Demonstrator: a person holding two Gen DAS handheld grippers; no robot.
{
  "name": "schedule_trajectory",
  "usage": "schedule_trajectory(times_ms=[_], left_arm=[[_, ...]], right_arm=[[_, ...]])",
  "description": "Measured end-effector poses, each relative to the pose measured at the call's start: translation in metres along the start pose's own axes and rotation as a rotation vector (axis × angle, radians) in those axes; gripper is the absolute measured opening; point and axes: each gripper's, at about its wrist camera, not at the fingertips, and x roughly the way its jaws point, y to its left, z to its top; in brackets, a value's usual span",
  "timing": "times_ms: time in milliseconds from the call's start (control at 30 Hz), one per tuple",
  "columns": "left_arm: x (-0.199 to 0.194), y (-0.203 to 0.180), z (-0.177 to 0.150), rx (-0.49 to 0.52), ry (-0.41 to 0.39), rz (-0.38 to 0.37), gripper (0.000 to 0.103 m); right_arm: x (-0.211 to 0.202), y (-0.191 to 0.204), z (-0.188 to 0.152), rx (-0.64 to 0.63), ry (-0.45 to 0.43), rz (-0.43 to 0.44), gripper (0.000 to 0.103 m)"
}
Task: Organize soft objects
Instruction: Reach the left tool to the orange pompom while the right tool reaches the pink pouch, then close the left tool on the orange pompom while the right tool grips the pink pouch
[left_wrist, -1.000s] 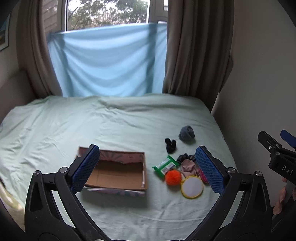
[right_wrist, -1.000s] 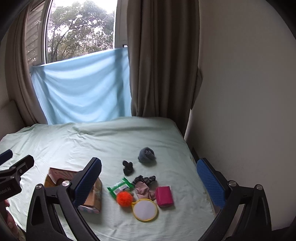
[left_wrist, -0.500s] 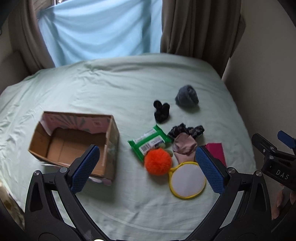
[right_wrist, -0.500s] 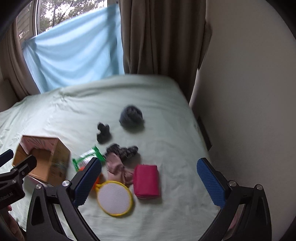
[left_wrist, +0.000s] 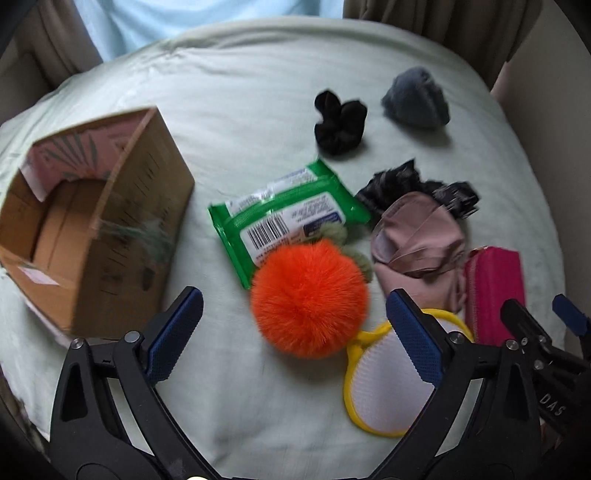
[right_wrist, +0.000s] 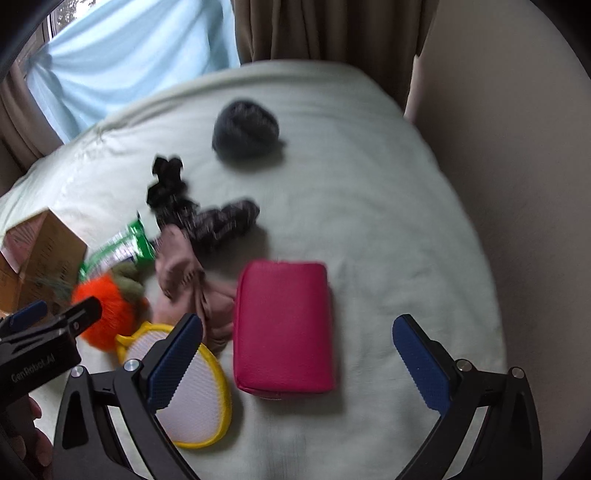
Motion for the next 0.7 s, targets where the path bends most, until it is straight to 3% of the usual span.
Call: schedule_trajectory(times_ms=[167, 267, 333, 433, 533, 700], left_arm=[[0.033, -0.002, -0.008, -0.01, 0.042, 0.011, 0.084], [0.043, -0.001, -0.009, -0.025, 0.065, 0.01, 0.072], [0.047, 0.0, -0.008, -0.038, 0.069, 0.005, 0.051], [0.055, 0.0, -0.005, -0.041, 0.087, 0.01, 0.037], [0.062, 0.002, -0.003, -0.046, 0.123, 0.011, 0.034], [0.057, 0.007, -0.003, -0.04, 0.108, -0.004, 0.032]], right_arm=[[0.026, 0.0, -0.008, 0.002, 0.033, -0.001, 0.097], [0.036, -0.001, -0.009, 0.005, 0.054, 0.015, 0.089], [0.041, 0.001, -0.009, -0.001, 0.067, 0.021, 0.081], [0.047, 0.002, -0.008, -0.007, 0.078, 0.041, 0.069], [0.046, 0.004, -0.008, -0.013, 0.078, 0.042, 0.061], [0.046, 0.009, -0.006, -0.023, 0.067, 0.035, 0.051]])
